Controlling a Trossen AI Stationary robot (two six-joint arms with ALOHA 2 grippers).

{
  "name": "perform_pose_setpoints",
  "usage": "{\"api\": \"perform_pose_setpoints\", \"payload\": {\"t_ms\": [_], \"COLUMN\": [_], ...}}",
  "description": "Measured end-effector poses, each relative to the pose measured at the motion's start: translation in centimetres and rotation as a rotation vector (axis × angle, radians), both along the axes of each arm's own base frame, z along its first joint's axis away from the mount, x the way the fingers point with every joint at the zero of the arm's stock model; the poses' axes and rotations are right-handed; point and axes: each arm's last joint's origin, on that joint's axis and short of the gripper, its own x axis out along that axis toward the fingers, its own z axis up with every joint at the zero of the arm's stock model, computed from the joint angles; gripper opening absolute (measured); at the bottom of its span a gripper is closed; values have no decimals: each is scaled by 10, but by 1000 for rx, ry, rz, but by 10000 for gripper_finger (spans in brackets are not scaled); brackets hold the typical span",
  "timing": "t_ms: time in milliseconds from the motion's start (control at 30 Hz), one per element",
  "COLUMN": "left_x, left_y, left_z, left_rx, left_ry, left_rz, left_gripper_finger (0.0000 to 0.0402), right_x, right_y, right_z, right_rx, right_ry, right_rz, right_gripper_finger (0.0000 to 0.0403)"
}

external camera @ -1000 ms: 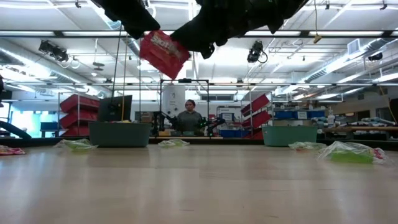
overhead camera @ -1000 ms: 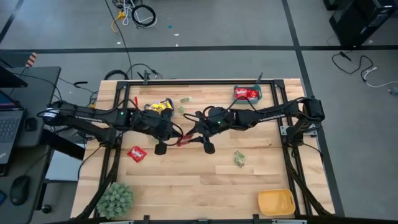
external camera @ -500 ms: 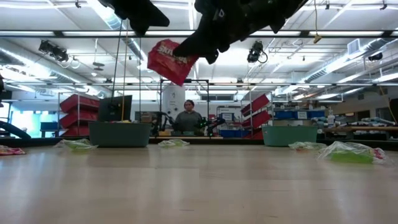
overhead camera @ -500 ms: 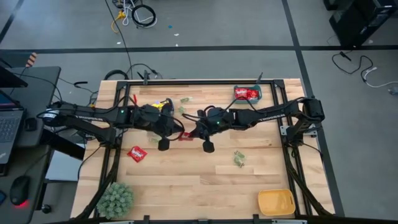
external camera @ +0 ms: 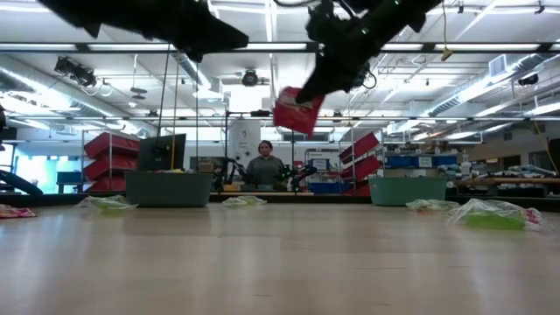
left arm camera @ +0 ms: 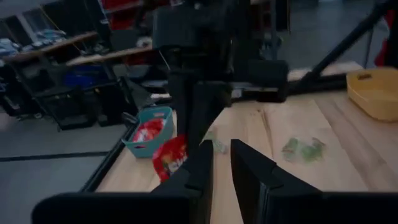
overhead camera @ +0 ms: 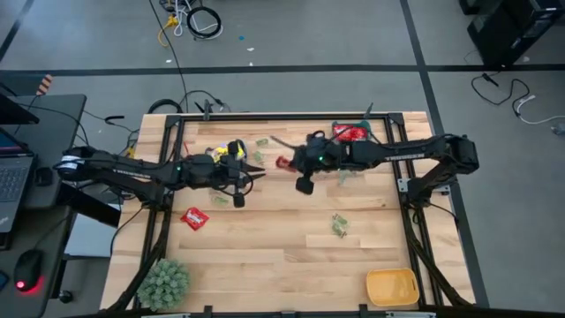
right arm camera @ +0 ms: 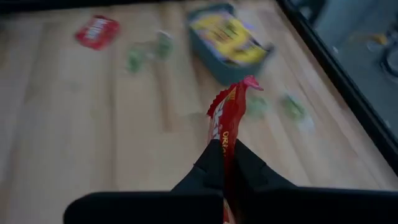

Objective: Sort candy
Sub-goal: Put the red candy into the blue bin

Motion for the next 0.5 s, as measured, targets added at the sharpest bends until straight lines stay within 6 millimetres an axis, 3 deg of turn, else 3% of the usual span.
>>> {"api": "perform_pose_setpoints", "payload": {"t_ms": [233, 367, 500], "left_x": [-12, -14, -14], "left_y": [4, 5, 5], "left_z": [-22, -23, -23], "left_rx": [-70, -82, -83], "left_ry": [-66, -68, -71], "left_rz": [-22, -24, -26], "left_gripper_finger": [40, 23, 8], "right_x": [-49, -87, -123], "right_y": [-39, -62, -83], "right_z": [-16, -26, -50], "right_rx": [62, 91, 134], "right_ry": [-5, -56, -108], "right_rz": [-255, -458, -657], "right_gripper_finger": [0, 0, 0]}}
